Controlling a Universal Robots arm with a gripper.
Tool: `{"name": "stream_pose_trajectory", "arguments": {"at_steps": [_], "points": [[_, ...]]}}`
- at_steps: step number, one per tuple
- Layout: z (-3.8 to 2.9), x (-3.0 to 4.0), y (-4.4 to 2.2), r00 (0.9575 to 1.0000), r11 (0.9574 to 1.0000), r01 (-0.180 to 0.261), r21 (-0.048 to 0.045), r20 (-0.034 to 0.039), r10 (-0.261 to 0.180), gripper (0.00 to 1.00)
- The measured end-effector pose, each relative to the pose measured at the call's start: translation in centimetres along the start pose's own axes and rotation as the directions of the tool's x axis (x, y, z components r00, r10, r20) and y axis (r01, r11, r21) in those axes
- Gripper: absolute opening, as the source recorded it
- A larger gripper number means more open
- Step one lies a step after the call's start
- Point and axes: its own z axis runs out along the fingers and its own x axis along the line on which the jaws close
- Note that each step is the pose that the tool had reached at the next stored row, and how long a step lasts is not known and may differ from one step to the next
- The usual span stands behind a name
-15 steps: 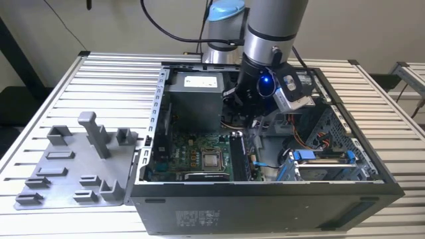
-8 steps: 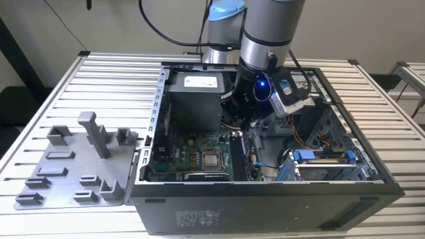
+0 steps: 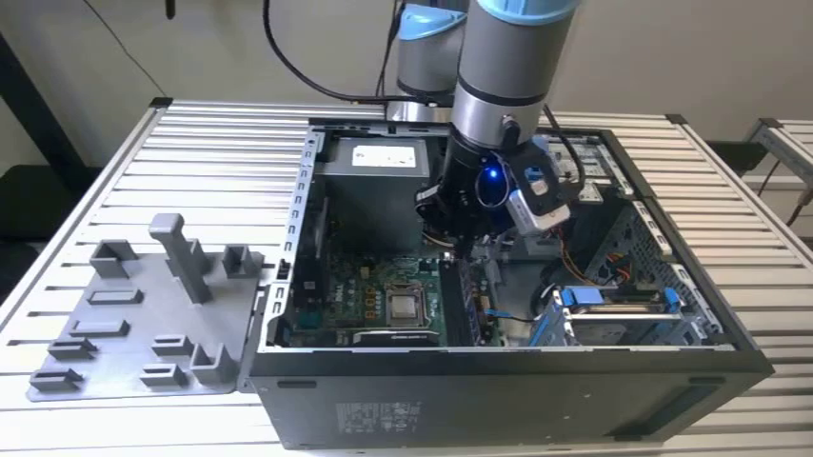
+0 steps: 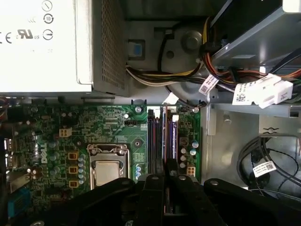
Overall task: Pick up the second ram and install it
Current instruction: 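Insert the second ram into the second slot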
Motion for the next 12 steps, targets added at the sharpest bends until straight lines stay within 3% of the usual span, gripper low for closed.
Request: {"name": "stream_pose_trajectory", "arguments": {"at_steps": [12], "points": [[1.55,0.42,-0.16,1.0000,1.0000,0.000,0.0002,-0.0072,0.000,0.14]]}}
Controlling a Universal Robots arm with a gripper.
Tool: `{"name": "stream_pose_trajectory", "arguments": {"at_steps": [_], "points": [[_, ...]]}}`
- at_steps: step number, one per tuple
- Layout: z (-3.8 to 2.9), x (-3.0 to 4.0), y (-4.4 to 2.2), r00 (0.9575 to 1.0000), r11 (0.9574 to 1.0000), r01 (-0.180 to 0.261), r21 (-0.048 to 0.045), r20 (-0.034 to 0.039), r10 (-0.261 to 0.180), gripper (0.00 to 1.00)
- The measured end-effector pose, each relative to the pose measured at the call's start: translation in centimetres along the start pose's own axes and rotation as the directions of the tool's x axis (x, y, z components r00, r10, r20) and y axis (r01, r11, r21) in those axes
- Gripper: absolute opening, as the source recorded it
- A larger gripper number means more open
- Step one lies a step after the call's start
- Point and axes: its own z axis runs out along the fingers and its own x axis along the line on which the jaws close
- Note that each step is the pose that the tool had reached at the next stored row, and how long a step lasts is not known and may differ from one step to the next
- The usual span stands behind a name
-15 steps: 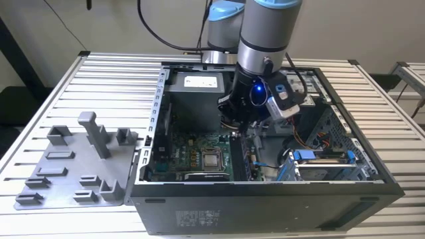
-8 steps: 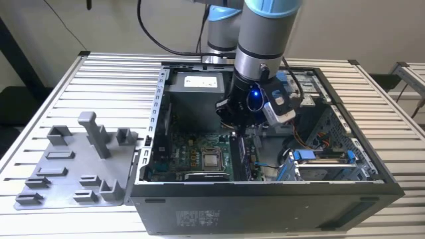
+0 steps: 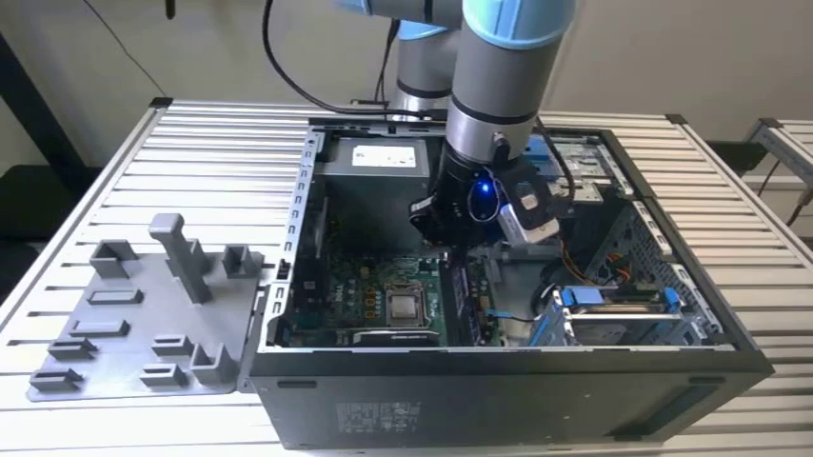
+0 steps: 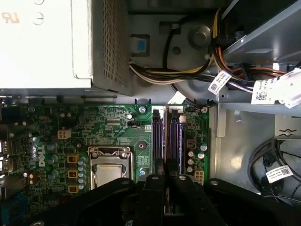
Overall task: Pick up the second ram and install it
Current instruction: 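Insert the second ram into the second slot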
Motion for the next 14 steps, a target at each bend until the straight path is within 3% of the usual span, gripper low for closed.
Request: {"name": "stream_pose_trajectory", "arguments": {"at_steps": [8,14], "points": [[0.82,-0.04,-1.46,1.0000,1.0000,-0.003,-0.0009,-0.0058,0.003,0.14],[1.28,-0.03,-1.61,0.9999,0.9999,-0.015,-0.0009,-0.0065,0.015,0.14]]}}
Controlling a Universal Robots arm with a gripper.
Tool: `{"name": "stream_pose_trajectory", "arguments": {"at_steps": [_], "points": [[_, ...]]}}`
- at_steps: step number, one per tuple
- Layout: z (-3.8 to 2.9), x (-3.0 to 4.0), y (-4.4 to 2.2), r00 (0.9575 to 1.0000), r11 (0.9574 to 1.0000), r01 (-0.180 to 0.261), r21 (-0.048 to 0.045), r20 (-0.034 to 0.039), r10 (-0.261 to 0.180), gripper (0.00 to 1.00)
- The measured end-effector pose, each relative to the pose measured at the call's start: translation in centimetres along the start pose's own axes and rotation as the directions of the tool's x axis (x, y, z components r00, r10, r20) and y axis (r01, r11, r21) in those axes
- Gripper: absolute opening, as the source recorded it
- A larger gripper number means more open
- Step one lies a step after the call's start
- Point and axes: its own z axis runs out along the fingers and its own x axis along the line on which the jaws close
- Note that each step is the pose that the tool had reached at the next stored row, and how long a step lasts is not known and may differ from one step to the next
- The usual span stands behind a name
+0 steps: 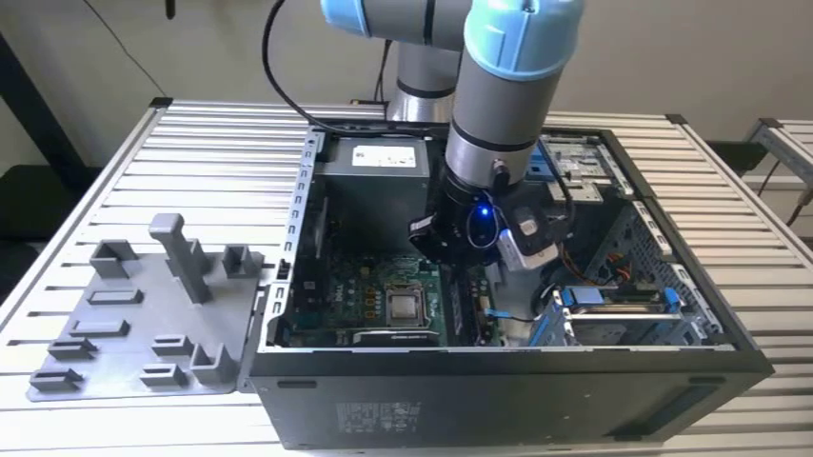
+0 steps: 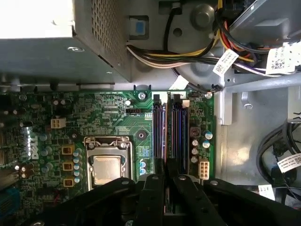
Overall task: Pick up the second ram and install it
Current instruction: 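Insert the second ram into the second slot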
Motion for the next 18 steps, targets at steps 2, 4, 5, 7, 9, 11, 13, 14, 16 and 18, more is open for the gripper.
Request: {"name": "stream_pose_trajectory", "arguments": {"at_steps": [2,4,5,7,9,11,13,14,16,18], "points": [[0.00,0.00,0.00,1.0000,1.0000,0.000,0.0000,-0.0003,0.000,0.14],[0.02,0.00,0.00,1.0000,1.0000,0.000,-0.0002,-0.0004,0.000,0.14],[0.05,-0.01,0.00,1.0000,1.0000,0.000,-0.0002,-0.0004,0.000,0.14],[0.20,-0.01,-0.03,1.0000,1.0000,0.000,-0.0004,-0.0004,0.000,0.14],[0.37,-0.01,-0.07,1.0000,1.0000,0.000,-0.0003,-0.0004,0.000,0.14],[0.51,-0.02,-0.11,1.0000,1.0000,0.000,-0.0001,-0.0005,0.000,0.14],[0.64,-0.02,-0.18,1.0000,1.0000,0.000,-0.0001,-0.0005,0.000,0.14],[0.68,-0.02,-0.23,1.0000,1.0000,0.000,-0.0001,-0.0005,0.000,0.14],[0.79,-0.02,-0.28,1.0000,1.0000,0.000,-0.0004,-0.0004,0.000,0.14],[0.81,-0.03,-0.40,1.0000,1.0000,0.000,0.0000,-0.0005,0.000,0.14]]}}
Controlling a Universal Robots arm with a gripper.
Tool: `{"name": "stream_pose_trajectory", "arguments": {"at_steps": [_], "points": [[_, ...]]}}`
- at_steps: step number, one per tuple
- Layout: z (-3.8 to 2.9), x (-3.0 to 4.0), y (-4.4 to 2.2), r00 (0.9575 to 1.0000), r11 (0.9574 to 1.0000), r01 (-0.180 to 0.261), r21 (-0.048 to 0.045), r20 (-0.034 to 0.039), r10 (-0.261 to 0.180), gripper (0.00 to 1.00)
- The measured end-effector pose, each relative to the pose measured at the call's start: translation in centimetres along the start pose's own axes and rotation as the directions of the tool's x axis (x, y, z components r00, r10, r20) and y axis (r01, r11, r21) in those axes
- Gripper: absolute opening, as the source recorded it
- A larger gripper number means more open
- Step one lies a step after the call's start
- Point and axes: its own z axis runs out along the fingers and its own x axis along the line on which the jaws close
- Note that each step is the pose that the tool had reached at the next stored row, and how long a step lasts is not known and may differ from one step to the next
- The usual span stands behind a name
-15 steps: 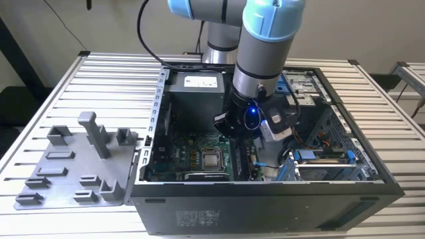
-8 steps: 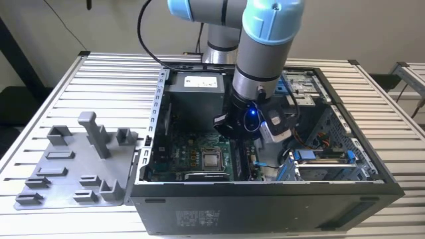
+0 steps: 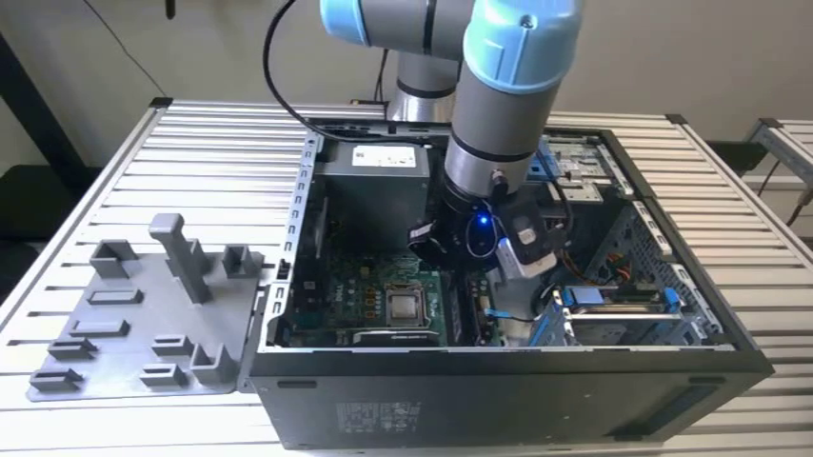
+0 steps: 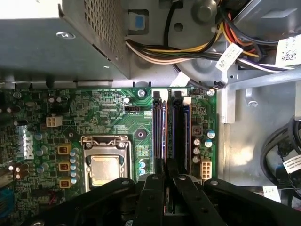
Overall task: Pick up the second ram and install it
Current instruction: 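Insert the second ram into the second slot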
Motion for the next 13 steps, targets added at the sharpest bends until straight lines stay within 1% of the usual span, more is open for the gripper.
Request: {"name": "stream_pose_trajectory", "arguments": {"at_steps": [3,8,13], "points": [[0.08,0.00,-0.14,1.0000,1.0000,0.000,-0.0002,0.0000,0.000,0.14],[0.33,0.00,-0.17,1.0000,1.0000,0.000,0.0000,0.0001,0.000,0.14],[0.35,-0.01,-0.17,1.0000,1.0000,0.000,-0.0002,0.0000,0.000,0.14]]}}
